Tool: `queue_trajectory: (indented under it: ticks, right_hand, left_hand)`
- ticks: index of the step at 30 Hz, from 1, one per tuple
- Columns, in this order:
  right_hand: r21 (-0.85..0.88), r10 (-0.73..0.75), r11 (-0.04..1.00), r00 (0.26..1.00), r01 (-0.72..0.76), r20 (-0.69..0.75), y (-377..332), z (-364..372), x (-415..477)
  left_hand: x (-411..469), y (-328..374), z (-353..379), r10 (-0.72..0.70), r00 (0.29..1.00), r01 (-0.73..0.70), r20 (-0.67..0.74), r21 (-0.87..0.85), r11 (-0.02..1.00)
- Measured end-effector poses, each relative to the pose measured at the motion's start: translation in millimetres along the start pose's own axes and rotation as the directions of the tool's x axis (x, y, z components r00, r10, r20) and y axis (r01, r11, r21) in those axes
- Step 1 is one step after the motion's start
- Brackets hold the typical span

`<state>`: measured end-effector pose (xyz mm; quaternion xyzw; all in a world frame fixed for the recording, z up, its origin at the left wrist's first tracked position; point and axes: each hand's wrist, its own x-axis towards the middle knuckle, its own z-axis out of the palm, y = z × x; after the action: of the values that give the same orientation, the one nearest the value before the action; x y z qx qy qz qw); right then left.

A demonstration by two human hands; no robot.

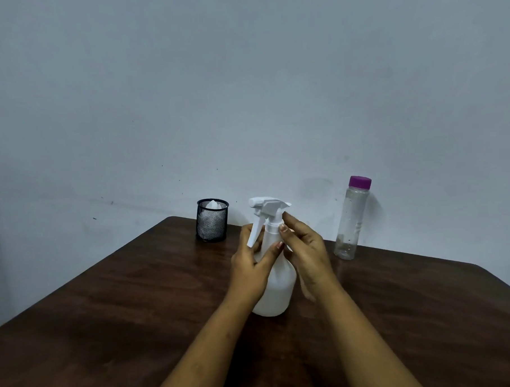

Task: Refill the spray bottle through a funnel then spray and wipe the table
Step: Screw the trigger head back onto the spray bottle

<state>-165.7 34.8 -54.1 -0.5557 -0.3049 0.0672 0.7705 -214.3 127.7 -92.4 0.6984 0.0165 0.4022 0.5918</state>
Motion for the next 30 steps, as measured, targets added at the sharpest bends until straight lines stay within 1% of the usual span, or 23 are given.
queue_trajectory:
  ticks: [4, 7, 8, 10, 12, 14, 16, 20, 23, 25, 28, 30]
  right_hand:
    - [-0.104, 0.025, 0.994, 0.992, -0.012, 0.122, -5.7, -1.0, -0.8]
    - [-0.113, 0.019, 0.994, 0.992, -0.005, 0.123, -5.6, -1.8, 1.3]
    - [-0.116, 0.005, 0.993, 0.994, 0.008, 0.106, -4.6, -2.1, 2.0]
    - [-0.177, -0.054, 0.982, 0.997, 0.062, 0.049, -3.8, -1.2, 2.8]
    - [-0.247, -0.134, 0.961, 0.991, 0.125, -0.019, -2.2, 2.3, 3.7]
    - [-0.275, -0.176, 0.95, 0.982, 0.151, -0.07, 0.4, 7.5, 4.6]
    - [-0.297, -0.181, 0.944, 0.979, 0.146, -0.093, 3.0, 11.6, 5.8]
    - [-0.463, -0.203, 0.876, 0.974, 0.136, -0.099, 13.4, 15.7, 9.7]
    - [-0.483, -0.211, 0.868, 0.967, 0.117, -0.145, 14.5, 20.5, 9.8]
    - [-0.502, -0.254, 0.855, 0.949, 0.13, -0.186, 12.7, 24.8, 8.2]
    - [-0.545, -0.341, 0.824, 0.904, 0.154, -0.259, 11.9, 31.1, 6.6]
    - [-0.564, -0.344, 0.816, 0.891, 0.128, -0.295, 9.0, 33.8, 6.6]
  left_hand:
    - [2.1, -0.9, -0.9, -0.027, 0.999, 0.028, 0.019, -0.048, 0.998]
    - [3.1, -2.9, 0.8, -0.06, 0.998, 0.061, 0.015, -0.098, 0.993]
    - [2.9, -3.1, 1.1, -0.068, 0.998, 0.068, 0.011, -0.114, 0.991]
    - [2.6, -1.8, 1.6, -0.072, 0.997, 0.073, 0.008, -0.131, 0.989]
    - [2.1, -0.3, 2.5, -0.075, 0.997, 0.076, 0.008, -0.156, 0.985]
    - [2.0, 0.8, 3.5, -0.085, 0.996, 0.084, 0.003, -0.182, 0.98]
    - [2.8, 1.8, 4.5, -0.088, 0.996, 0.086, -0.002, -0.202, 0.976]
    - [5.1, -0.9, 5.0, -0.083, 0.996, 0.079, -0.015, -0.199, 0.977]
    - [5.9, -3.0, 5.1, -0.072, 0.997, 0.065, -0.029, -0.187, 0.98]
    - [5.4, -3.8, 5.1, -0.078, 0.997, 0.072, -0.026, -0.191, 0.979]
    - [4.8, -5.7, 5.9, -0.062, 0.998, 0.06, -0.005, -0.175, 0.983]
    - [4.5, -3.8, 6.6, -0.052, 0.999, 0.052, 0.004, -0.17, 0.984]
